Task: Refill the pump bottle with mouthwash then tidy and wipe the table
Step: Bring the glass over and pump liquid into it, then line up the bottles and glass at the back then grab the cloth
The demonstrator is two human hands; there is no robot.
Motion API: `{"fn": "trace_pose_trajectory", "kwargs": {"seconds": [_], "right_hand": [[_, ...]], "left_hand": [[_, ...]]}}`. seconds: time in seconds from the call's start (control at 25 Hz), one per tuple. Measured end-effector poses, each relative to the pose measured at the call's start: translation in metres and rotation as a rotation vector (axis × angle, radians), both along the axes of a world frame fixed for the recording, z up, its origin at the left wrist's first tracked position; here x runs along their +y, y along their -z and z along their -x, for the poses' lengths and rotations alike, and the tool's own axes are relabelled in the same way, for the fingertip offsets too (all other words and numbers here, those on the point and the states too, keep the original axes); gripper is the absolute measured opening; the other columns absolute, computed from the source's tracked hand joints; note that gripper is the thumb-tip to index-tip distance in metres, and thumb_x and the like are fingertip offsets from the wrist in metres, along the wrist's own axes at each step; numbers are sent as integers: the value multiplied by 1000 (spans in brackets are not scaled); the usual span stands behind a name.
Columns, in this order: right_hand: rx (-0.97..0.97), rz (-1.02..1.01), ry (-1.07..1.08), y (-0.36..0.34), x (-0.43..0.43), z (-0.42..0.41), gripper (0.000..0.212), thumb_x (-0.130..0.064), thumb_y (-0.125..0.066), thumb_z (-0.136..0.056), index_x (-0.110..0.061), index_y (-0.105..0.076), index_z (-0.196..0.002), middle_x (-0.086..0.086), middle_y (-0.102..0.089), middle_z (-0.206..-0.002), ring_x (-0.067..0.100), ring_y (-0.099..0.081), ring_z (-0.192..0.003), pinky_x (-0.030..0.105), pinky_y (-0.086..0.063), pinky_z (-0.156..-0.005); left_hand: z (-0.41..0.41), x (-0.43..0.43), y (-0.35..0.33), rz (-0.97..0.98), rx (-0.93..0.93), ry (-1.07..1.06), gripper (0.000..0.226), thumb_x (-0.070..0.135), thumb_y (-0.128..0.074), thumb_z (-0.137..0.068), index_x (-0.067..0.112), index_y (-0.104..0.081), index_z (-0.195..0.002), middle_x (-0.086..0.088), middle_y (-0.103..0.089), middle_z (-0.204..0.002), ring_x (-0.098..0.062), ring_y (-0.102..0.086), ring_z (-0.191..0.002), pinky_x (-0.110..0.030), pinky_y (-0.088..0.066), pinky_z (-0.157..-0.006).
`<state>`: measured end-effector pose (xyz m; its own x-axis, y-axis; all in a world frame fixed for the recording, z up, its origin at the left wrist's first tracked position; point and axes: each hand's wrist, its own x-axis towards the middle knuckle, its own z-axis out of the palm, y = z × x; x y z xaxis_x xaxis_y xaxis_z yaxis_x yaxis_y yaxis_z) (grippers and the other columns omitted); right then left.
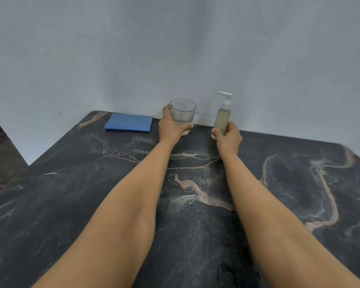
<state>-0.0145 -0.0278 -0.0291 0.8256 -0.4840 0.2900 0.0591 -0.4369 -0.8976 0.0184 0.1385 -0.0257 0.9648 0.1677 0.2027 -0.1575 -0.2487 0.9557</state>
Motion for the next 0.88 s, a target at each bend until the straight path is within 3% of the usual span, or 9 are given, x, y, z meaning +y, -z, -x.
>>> {"fn": "trace_pose_trajectory", "kwargs": {"seconds": [0.12, 0.28, 0.44, 0.6, 0.72, 0.88], "right_hand": [[29, 31, -2, 4, -2, -2, 34, -16, -68, -84, -6, -59, -115, 10, -62, -113, 17, -54, -95, 24, -38, -78], [59, 27, -11, 1, 3, 4, 43, -11, -69, -82, -6, -55, -123, 12, -58, -122, 26, -56, -111, 26, -41, -83], [96, -16, 70, -9, 13, 27, 61, -7, -60, -89, -2, -31, -143, 16, -34, -144, 28, -41, -129, 31, -33, -106], [53, 41, 95, -14, 40, 82, 47, -4, -51, -91, -1, -37, -136, 16, -36, -137, 29, -50, -114, 31, -38, -96], [31, 30, 57, -23, 54, 142, 42, -2, -52, -89, -3, -41, -130, 14, -37, -132, 20, -52, -95, 29, -43, -85], [-14, 115, -25, -42, 48, 227, 39, 2, -53, -85, -3, -46, -123, 12, -37, -129, 23, -55, -99, 34, -49, -90]], "left_hand": [[-6, 4, -3, -43, 20, 49, 90, 20, -85, -70, 15, -32, -143, -13, -42, -144, -27, -41, -131, -23, -32, -95], [3, -1, -11, -47, 148, 10, 98, 23, -82, -75, 9, -19, -149, -18, -36, -149, -31, -38, -134, -29, -36, -99], [42, -1, -11, -91, 110, -73, 80, 26, -79, -78, 4, -32, -139, -14, -46, -136, -29, -48, -124, -26, -36, -87], [98, 3, -18, -195, 72, -21, 62, 31, -69, -87, 7, -39, -135, -11, -50, -133, -24, -49, -120, -26, -35, -86], [154, 3, -29, -209, 82, 29, 58, 33, -67, -88, 8, -42, -135, -11, -51, -134, -23, -50, -121, -27, -39, -91], [236, -1, -45, -241, 49, 51, 48, 35, -65, -89, 12, -50, -128, -6, -57, -127, -20, -53, -117, -35, -47, -97]]}}
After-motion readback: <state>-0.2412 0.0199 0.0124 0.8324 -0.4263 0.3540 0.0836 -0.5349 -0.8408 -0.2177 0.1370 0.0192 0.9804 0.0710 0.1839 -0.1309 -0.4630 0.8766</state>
